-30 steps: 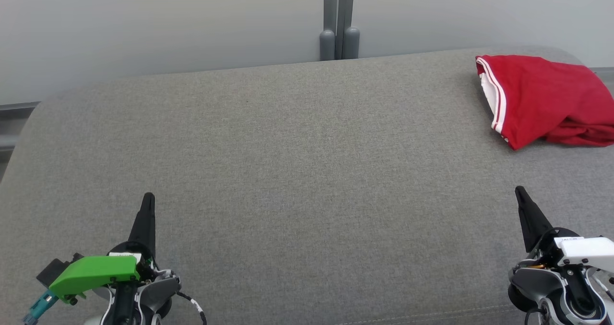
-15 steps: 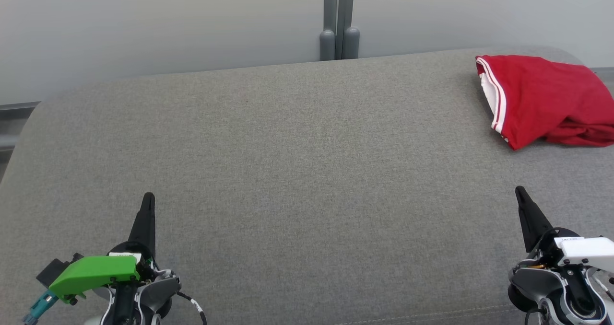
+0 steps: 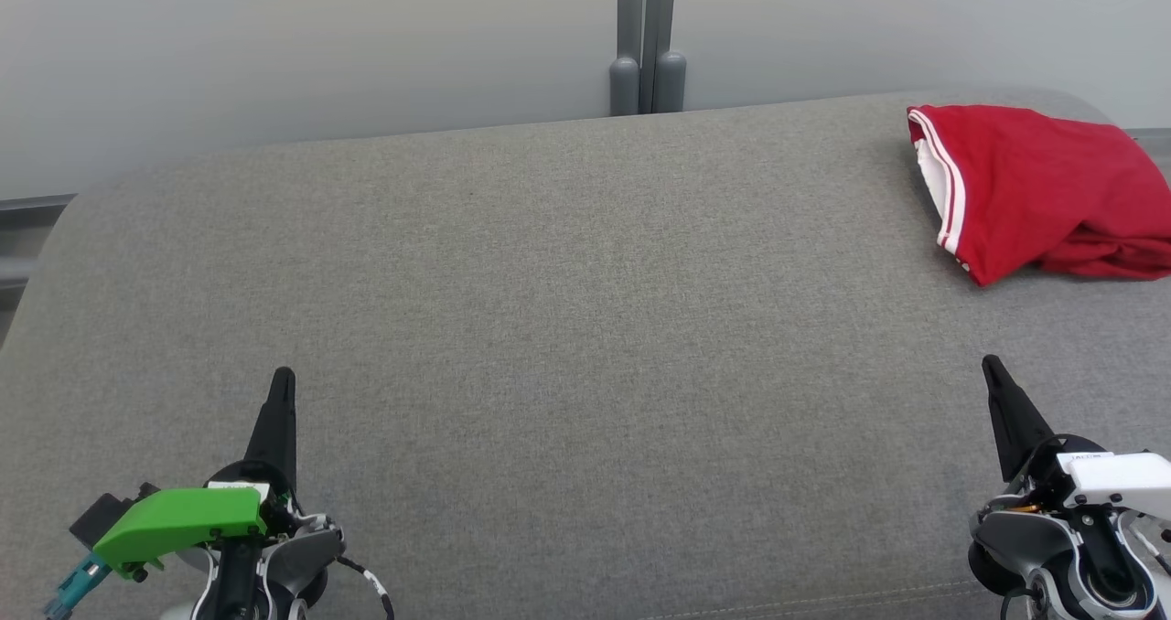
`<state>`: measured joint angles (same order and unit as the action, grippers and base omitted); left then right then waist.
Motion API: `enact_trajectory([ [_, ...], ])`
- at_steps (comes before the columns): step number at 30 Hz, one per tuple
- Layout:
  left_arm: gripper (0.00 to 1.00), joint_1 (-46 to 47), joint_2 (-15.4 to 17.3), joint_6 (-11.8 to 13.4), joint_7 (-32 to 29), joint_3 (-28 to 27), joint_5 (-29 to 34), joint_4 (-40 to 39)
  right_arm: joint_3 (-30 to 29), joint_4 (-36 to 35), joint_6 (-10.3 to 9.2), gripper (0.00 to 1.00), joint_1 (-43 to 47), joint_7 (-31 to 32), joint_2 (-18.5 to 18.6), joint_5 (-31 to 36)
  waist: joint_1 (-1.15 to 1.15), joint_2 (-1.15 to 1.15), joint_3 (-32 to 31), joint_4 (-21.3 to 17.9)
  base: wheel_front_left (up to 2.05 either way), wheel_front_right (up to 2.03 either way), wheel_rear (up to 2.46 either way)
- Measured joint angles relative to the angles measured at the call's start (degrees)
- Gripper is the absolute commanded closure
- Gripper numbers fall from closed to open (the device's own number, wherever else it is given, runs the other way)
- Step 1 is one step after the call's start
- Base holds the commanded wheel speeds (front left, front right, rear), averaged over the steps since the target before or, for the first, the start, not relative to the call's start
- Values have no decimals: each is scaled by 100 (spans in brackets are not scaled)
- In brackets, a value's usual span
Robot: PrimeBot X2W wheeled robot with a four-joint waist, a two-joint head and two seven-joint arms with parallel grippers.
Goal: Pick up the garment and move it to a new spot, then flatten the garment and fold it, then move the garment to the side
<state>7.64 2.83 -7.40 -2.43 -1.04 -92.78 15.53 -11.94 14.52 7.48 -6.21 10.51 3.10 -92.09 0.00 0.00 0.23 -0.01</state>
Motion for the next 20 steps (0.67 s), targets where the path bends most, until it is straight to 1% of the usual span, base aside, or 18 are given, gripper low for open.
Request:
enact_trajectory([
  [20, 100, 0, -1, 0, 0, -2, -1, 0, -9, 0, 0, 100, -1, 8, -5, 9, 0, 0, 0, 0, 0, 0, 0],
])
